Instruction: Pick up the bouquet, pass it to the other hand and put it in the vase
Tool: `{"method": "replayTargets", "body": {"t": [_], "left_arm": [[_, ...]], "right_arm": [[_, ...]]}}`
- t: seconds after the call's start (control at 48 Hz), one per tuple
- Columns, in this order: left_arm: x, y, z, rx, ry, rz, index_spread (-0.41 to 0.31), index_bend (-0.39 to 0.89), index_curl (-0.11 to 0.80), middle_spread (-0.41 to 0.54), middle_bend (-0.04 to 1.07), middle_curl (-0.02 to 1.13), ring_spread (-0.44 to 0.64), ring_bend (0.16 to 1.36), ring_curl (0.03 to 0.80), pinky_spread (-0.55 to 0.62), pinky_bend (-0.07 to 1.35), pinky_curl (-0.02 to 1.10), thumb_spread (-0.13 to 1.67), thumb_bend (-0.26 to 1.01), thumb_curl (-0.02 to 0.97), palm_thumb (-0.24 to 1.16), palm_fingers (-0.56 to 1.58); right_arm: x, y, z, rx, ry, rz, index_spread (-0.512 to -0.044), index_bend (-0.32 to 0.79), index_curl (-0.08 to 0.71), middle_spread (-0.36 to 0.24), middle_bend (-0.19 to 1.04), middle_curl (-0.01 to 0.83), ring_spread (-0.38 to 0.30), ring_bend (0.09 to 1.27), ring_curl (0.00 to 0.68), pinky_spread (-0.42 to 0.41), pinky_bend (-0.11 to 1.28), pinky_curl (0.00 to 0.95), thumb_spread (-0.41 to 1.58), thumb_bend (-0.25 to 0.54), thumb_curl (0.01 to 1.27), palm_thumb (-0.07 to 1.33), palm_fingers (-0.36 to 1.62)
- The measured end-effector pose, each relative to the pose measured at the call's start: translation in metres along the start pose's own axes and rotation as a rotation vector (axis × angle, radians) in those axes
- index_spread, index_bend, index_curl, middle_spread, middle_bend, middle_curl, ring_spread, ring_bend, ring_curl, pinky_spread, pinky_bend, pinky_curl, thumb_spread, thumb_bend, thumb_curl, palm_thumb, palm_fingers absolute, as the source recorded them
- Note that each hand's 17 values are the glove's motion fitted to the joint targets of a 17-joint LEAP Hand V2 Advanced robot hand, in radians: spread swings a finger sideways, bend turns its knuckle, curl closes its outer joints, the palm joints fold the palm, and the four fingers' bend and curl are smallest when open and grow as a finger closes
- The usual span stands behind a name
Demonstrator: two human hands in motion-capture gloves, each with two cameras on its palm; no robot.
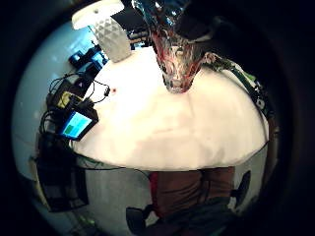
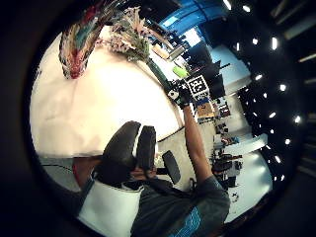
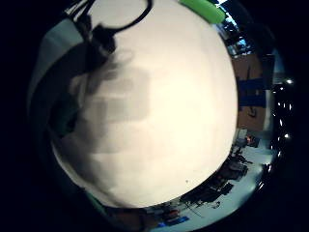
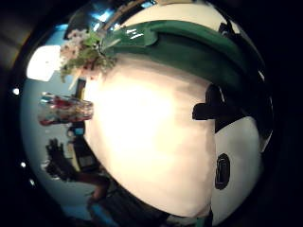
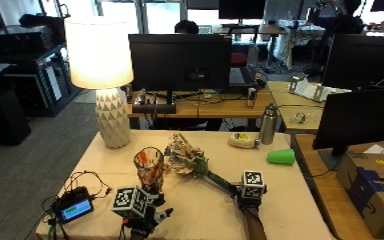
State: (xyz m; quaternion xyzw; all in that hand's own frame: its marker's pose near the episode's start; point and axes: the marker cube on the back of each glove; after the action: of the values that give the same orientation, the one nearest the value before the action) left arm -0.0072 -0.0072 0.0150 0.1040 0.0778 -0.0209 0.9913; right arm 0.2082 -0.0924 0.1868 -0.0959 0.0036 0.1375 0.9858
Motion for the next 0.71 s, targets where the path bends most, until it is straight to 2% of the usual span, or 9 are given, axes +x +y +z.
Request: {"method": "replayTargets", "body": {"t": [0.021,0.063,0.083,0.125,0.167,0.271,0.354,0.5,0.709], "left_arm": [[0.0,0.0,0.001,-0.002,0.003,0.0,-0.002,0.1,0.167,0.073,0.24,0.37,0.25,0.66,0.303,0.42,0.54,0.35,0.99,-0.03,0.296,0.23,0.2],[0.0,0.0,0.003,-0.005,0.007,-0.002,-0.002,0.1,0.167,0.073,0.24,0.37,0.25,0.67,0.304,0.42,0.54,0.35,0.99,-0.03,0.297,0.23,0.2],[0.0,0.0,0.004,-0.005,0.007,-0.002,-0.002,0.1,0.167,0.073,0.24,0.37,0.25,0.66,0.302,0.42,0.54,0.35,0.99,-0.03,0.297,0.23,0.2],[0.0,-0.001,0.005,-0.005,0.007,-0.001,-0.001,0.1,0.167,0.073,0.24,0.37,0.25,0.66,0.302,0.42,0.54,0.35,0.99,-0.03,0.297,0.23,0.2],[-0.001,-0.002,0.006,-0.005,0.007,0.001,-0.001,0.1,0.168,0.073,0.24,0.37,0.25,0.67,0.302,0.42,0.54,0.35,0.99,-0.03,0.297,0.23,0.2],[0.0,-0.002,0.007,-0.012,0.008,0.001,-0.001,0.09,0.166,0.073,0.25,0.37,0.25,0.67,0.301,0.42,0.55,0.35,0.99,-0.03,0.298,0.23,0.19],[0.002,-0.003,0.006,-0.002,0.01,0.001,-0.001,0.09,0.165,0.073,0.25,0.37,0.25,0.67,0.302,0.42,0.55,0.35,0.99,-0.03,0.298,0.23,0.2],[0.003,-0.007,0.008,0.007,0.02,0.002,-0.001,0.1,0.168,0.073,0.26,0.37,0.25,0.67,0.301,0.42,0.55,0.35,0.99,-0.03,0.298,0.23,0.2],[0.025,-0.02,-0.01,0.079,0.143,0.014,-0.001,0.1,0.172,0.072,0.26,0.37,0.25,0.67,0.299,0.42,0.55,0.35,0.99,-0.03,0.299,0.23,0.2]], "right_arm": [[-0.002,0.001,-0.002,0.01,0.023,0.0,-0.269,0.21,0.22,-0.027,0.34,0.352,0.059,0.53,0.319,0.283,0.59,0.325,1.07,0.068,0.44,0.94,0.64],[-0.005,0.004,-0.006,0.026,0.069,0.003,-0.274,0.19,0.226,-0.055,0.38,0.366,0.012,0.53,0.32,0.253,0.56,0.316,1.06,0.067,0.45,0.96,0.78],[-0.007,0.006,-0.009,0.03,0.089,0.006,-0.275,0.18,0.229,-0.057,0.37,0.362,0.006,0.51,0.31,0.253,0.54,0.307,1.06,0.063,0.45,0.96,0.76],[-0.009,0.01,-0.014,0.037,0.123,0.016,-0.271,0.15,0.237,-0.082,0.4,0.381,-0.048,0.55,0.333,0.2,0.53,0.31,1.03,0.053,0.46,0.98,0.89],[-0.011,0.011,-0.016,0.056,0.147,0.023,-0.266,0.12,0.236,-0.101,0.41,0.39,-0.086,0.57,0.344,0.138,0.54,0.312,1.0,0.042,0.48,0.98,0.96],[-0.013,-0.005,-0.007,0.187,0.139,0.012,-0.267,0.09,0.239,-0.152,0.42,0.42,-0.169,0.63,0.395,-0.105,0.64,0.364,0.85,-0.002,0.52,0.99,1.19],[-0.015,-0.007,-0.005,0.271,0.091,0.016,-0.272,0.13,0.262,-0.169,0.48,0.458,-0.195,0.73,0.442,-0.198,0.64,0.387,0.71,-0.016,0.56,1.01,1.33],[-0.013,0.0,-0.007,0.294,0.067,0.047,-0.264,0.2,0.318,-0.176,0.6,0.516,-0.202,0.82,0.492,-0.27,0.64,0.412,0.59,-0.043,0.6,0.94,1.43],[-0.013,0.007,-0.023,0.38,-0.033,0.083,-0.256,0.24,0.395,-0.177,0.68,0.559,-0.2,0.89,0.526,-0.298,0.67,0.443,0.53,-0.028,0.64,0.93,1.41]]}}
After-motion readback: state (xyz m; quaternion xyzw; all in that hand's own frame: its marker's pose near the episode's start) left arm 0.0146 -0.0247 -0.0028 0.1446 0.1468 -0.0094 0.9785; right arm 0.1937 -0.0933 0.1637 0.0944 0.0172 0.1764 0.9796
